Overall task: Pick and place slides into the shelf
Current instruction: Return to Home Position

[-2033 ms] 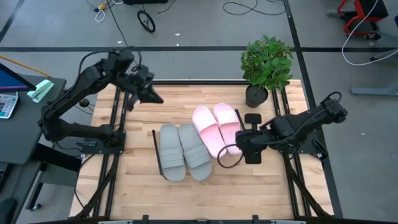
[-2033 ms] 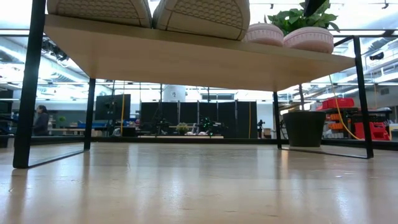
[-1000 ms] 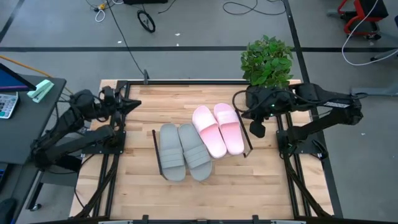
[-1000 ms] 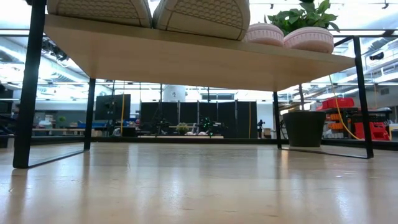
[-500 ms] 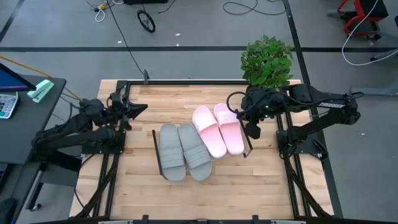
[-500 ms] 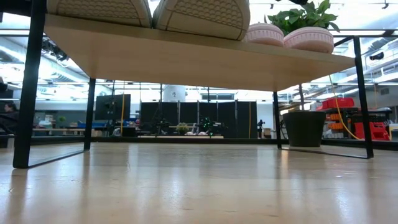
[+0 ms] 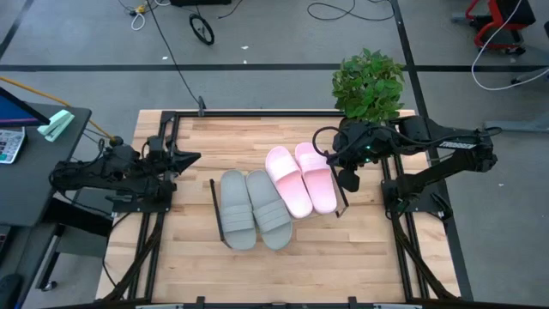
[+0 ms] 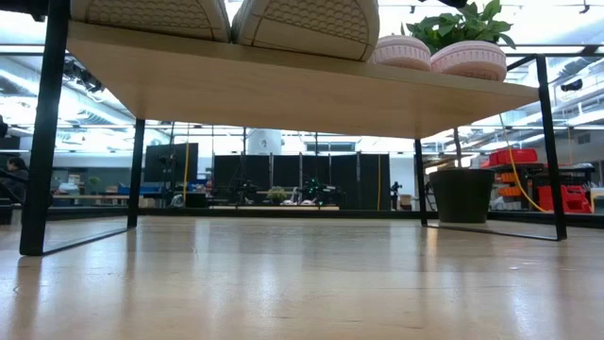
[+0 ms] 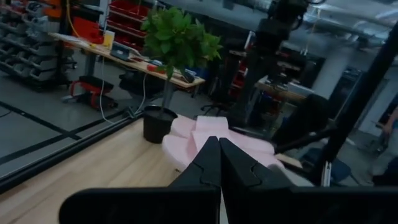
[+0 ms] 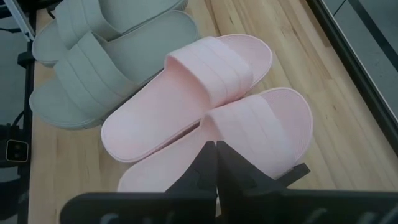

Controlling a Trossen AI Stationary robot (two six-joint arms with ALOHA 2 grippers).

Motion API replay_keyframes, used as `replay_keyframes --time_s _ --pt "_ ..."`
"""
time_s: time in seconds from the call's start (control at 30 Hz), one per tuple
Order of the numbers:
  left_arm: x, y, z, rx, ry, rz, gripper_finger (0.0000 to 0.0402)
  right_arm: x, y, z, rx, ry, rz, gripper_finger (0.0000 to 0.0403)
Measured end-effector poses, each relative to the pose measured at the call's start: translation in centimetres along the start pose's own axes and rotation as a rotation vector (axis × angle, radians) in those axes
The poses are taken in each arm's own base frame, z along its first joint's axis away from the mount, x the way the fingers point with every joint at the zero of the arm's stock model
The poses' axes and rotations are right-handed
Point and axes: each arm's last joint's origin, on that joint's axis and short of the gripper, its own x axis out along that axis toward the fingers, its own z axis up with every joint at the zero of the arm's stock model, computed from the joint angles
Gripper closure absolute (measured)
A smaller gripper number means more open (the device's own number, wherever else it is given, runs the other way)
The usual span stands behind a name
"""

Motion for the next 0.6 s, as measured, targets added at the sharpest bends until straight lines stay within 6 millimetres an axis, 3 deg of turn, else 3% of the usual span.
replay_keyframes --time_s 0.37,0.6 --pt "-2.5 0.7 -0.2 -0.010 -0.015 -0.094 0.0401 0.0 -0.2 0.0 0.034 -0.002 -0.009 0.0403" --pt "-1.1 1.2 -3.8 -0.064 -0.053 -0.176 0.0401 0.0 -0.5 0.1 0.069 -0.006 -0.028 0.0403"
